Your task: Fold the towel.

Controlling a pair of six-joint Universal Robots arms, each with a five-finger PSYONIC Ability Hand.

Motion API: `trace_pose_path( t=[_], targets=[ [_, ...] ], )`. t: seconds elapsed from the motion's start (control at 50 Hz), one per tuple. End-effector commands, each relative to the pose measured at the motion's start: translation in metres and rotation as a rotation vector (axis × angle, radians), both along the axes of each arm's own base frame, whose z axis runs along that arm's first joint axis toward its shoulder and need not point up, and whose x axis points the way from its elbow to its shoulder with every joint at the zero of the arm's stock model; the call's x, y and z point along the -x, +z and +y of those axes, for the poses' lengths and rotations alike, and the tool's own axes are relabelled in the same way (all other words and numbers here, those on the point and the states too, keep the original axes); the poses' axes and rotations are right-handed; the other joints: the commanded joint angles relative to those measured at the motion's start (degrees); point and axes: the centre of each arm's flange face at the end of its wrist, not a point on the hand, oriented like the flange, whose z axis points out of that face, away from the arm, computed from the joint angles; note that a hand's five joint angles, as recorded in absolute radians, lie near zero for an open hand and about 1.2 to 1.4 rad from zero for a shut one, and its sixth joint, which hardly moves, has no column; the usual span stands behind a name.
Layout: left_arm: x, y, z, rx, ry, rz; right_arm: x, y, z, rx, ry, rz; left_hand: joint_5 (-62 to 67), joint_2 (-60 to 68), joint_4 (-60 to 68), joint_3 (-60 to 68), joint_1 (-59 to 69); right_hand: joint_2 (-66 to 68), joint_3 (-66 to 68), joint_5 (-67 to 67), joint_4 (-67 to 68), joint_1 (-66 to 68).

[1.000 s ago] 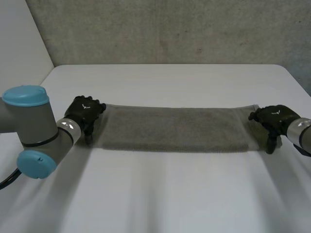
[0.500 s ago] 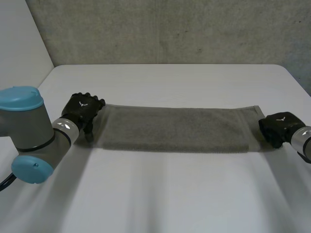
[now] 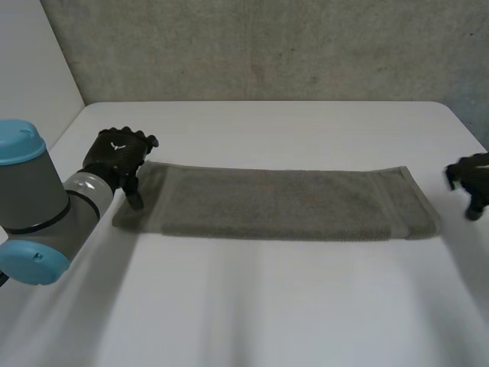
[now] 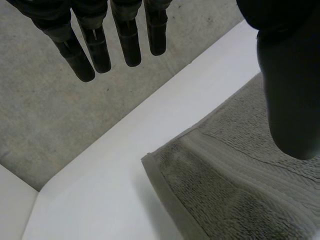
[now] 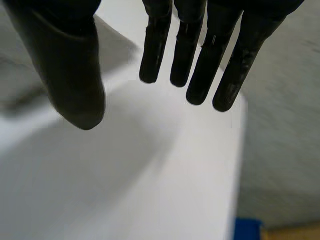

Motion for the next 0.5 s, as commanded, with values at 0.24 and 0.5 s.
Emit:
trace_pose_path(
  t=[0.24,0.5],
  targets=[
    [0.005,-0.008,0.006,-0.014,-0.032,0.003,-0.032,-0.037,0.027,-0.116,0.190,-0.146,-13.3,-5.1,-5.7,-4.7,-5.6,-5.3,-4.7,-3.1,-4.4,-4.5],
    [0.005,-0.010,0.005,-0.020,-0.028,0.013,-0.032,-0.044,0.020,-0.086,0.190,-0.128,-13.3,-5.1,-5.7,-4.7,-5.6,5.7,6.3,7.8,6.5,6.4]
  ],
)
